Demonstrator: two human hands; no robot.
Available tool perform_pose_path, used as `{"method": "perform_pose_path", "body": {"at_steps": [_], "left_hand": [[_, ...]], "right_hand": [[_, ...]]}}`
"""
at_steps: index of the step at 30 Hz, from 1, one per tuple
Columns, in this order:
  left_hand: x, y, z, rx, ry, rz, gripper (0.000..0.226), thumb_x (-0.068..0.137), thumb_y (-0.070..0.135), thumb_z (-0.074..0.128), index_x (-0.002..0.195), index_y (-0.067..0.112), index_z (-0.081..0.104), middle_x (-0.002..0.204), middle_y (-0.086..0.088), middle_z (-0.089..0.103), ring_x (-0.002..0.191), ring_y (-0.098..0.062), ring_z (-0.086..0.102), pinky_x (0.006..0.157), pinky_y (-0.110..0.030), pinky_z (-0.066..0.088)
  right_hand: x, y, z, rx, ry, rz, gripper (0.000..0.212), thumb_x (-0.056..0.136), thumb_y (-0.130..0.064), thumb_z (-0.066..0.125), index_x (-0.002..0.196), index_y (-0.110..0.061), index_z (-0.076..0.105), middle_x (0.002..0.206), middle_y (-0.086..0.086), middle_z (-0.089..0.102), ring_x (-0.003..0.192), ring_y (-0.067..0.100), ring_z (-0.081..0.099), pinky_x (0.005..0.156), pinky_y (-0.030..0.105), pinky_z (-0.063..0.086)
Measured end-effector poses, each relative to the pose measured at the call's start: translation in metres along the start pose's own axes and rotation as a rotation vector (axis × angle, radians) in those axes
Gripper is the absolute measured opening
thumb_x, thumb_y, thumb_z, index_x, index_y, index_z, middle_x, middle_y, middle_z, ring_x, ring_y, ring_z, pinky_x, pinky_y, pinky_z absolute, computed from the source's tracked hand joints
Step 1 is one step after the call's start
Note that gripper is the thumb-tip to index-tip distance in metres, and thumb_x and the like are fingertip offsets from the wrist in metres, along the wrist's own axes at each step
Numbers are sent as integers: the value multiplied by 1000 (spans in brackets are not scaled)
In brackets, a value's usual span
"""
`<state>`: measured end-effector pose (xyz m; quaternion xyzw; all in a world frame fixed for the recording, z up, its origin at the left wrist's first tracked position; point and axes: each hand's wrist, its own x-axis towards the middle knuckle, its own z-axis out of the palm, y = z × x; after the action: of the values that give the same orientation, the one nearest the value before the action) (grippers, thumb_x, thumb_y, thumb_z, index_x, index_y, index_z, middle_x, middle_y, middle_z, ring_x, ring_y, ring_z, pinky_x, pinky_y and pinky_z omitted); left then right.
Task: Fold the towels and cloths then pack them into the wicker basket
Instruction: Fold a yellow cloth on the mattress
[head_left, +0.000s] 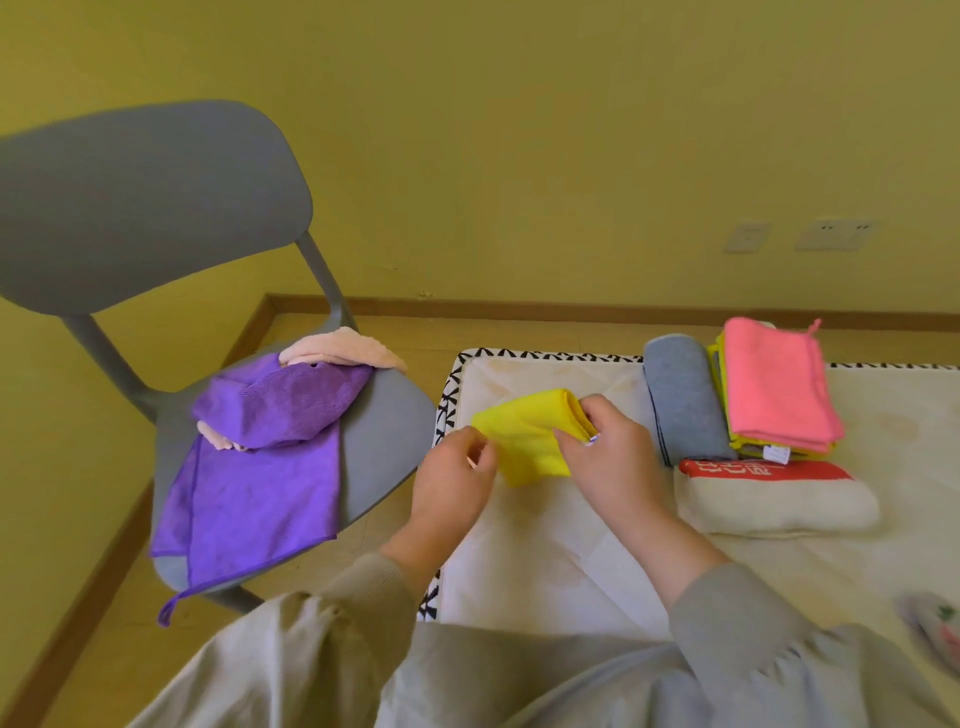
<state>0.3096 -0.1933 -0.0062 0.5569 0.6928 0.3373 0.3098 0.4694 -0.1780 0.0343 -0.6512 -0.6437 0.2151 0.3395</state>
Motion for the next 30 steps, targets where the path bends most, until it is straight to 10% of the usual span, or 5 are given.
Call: {"method": "perform_pose_path", "body": {"at_steps": [4,10,16,20,30], "left_hand": [[18,27,-15,-930,-310,-634,61,97,57,32,113,6,60,104,-16,68,87,-29,67,73,-38,54],[22,33,-26,-945,-273,-698,36,94,23,57,124,3,54,102,-16,66,86,-28,64,72,-40,52],[16,25,-37,-814,-236,-601,40,90,9,60,128,9,52,119,-17,63,105,-36,62,90,-51,49],[5,31,-35,-876,-304,-536,30,92,9,55,123,10,54,119,-17,64,104,-36,62,88,-49,49],[-7,45,-8,-233,20,-131,12,93,25,59,98,16,54,86,0,59,86,-23,57,74,-32,45]], "right_hand": [[-9,-6,-1,-235,159,-559,23,68,-5,57,87,-8,69,75,6,69,66,29,64,50,26,45],[-23,1,9,-309,-157,-855,29,62,-18,70,90,-11,69,100,3,71,93,21,67,83,34,55],[-20,-9,6,324,-179,-45,49,90,-41,55,128,-11,52,130,2,54,123,13,47,102,26,35],[-8,8,9,863,-594,548,58,81,-55,52,125,-18,56,124,3,63,119,20,56,106,39,39],[-3,11,0,919,-516,570,25,89,-28,62,108,-13,65,108,9,70,102,26,65,92,42,50]]}}
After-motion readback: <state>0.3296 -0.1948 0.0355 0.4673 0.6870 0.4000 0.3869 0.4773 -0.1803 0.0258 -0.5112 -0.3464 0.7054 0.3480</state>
